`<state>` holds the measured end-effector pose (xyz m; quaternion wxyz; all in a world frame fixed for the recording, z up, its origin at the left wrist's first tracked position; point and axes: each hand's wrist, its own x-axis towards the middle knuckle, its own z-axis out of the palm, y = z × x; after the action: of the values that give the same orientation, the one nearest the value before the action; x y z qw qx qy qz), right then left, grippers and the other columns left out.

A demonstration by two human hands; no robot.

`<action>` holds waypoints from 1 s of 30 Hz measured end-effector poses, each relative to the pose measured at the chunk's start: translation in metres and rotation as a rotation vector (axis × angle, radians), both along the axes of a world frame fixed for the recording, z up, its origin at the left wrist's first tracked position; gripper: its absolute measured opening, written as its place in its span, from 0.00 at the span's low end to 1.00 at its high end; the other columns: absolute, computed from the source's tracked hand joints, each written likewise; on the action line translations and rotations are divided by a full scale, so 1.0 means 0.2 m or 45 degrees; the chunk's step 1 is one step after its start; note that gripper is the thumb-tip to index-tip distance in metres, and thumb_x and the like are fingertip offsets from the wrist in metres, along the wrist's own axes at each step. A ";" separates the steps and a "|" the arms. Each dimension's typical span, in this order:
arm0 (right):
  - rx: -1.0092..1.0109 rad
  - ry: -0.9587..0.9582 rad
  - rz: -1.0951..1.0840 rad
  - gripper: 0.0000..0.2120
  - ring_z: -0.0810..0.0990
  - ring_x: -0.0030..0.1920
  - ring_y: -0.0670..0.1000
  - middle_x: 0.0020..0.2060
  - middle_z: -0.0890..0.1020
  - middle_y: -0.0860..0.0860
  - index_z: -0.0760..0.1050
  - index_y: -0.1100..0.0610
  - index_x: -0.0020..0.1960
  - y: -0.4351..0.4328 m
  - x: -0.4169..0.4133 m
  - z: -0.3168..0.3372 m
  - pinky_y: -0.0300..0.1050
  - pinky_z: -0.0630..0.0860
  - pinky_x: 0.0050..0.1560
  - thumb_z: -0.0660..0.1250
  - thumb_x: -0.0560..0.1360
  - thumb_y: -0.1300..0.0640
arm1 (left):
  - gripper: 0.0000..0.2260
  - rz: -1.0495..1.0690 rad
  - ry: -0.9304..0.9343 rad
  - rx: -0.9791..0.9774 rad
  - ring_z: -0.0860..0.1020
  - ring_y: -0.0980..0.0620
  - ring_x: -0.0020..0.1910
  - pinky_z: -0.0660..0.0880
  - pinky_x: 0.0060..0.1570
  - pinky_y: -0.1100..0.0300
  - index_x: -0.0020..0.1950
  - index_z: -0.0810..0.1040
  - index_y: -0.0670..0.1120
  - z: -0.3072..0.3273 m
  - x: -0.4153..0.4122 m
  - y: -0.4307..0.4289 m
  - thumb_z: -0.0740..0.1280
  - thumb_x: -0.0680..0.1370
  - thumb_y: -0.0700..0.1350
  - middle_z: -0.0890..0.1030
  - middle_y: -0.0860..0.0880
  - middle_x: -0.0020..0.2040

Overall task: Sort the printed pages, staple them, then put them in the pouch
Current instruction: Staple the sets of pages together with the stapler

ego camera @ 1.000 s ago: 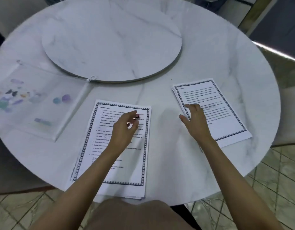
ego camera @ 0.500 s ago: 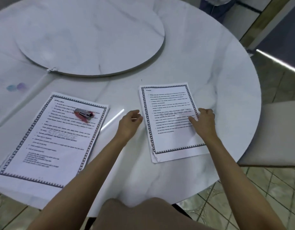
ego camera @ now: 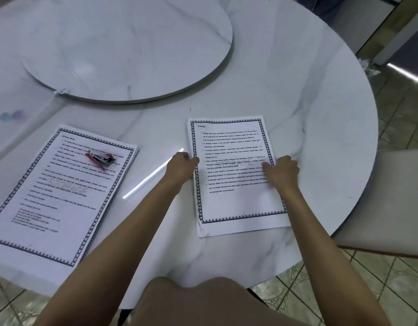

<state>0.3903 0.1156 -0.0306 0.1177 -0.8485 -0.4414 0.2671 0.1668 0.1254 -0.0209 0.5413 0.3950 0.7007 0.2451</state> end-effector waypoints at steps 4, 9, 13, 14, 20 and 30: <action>0.033 0.118 -0.062 0.21 0.73 0.61 0.63 0.58 0.76 0.64 0.70 0.69 0.60 0.02 0.04 -0.02 0.52 0.70 0.61 0.65 0.75 0.54 | 0.09 -0.047 0.096 0.037 0.67 0.47 0.36 0.69 0.43 0.56 0.37 0.69 0.43 -0.01 0.02 0.00 0.61 0.77 0.39 0.68 0.46 0.32; 0.074 0.151 0.051 0.09 0.77 0.47 0.59 0.40 0.78 0.60 0.75 0.63 0.43 -0.01 0.06 -0.02 0.45 0.71 0.46 0.61 0.77 0.59 | 0.04 -0.119 0.239 0.203 0.71 0.47 0.38 0.69 0.39 0.58 0.45 0.73 0.41 -0.04 0.00 -0.04 0.60 0.77 0.39 0.73 0.43 0.40; 0.184 0.190 0.140 0.09 0.71 0.40 0.55 0.34 0.73 0.56 0.71 0.65 0.41 -0.06 0.04 0.01 0.43 0.64 0.38 0.59 0.78 0.60 | 0.07 -0.134 0.225 0.262 0.71 0.49 0.38 0.68 0.37 0.61 0.49 0.75 0.37 -0.04 -0.04 -0.09 0.61 0.78 0.41 0.75 0.46 0.41; 0.215 0.205 0.157 0.10 0.71 0.39 0.55 0.35 0.74 0.56 0.71 0.67 0.43 -0.08 0.03 0.01 0.44 0.64 0.36 0.59 0.78 0.60 | 0.06 -0.130 0.195 0.272 0.72 0.51 0.37 0.68 0.36 0.63 0.49 0.75 0.40 -0.04 -0.06 -0.10 0.61 0.78 0.41 0.76 0.49 0.41; 0.295 0.307 0.175 0.09 0.73 0.40 0.53 0.39 0.79 0.59 0.73 0.65 0.46 -0.17 -0.04 0.03 0.40 0.66 0.35 0.59 0.78 0.60 | 0.04 0.006 -0.049 0.247 0.79 0.45 0.50 0.75 0.57 0.46 0.49 0.76 0.48 -0.06 -0.16 -0.13 0.62 0.78 0.43 0.82 0.48 0.48; 0.420 0.415 0.153 0.07 0.75 0.40 0.54 0.43 0.80 0.62 0.74 0.61 0.48 -0.36 -0.22 0.06 0.44 0.70 0.42 0.61 0.78 0.57 | 0.08 0.096 -0.012 0.376 0.75 0.52 0.45 0.72 0.43 0.60 0.55 0.75 0.44 0.02 -0.33 -0.03 0.59 0.80 0.45 0.77 0.50 0.46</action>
<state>0.3460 0.0434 -0.0192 0.3084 -0.7357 -0.5040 0.3311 0.1012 0.1199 -0.0176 0.4711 0.4426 0.6687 0.3674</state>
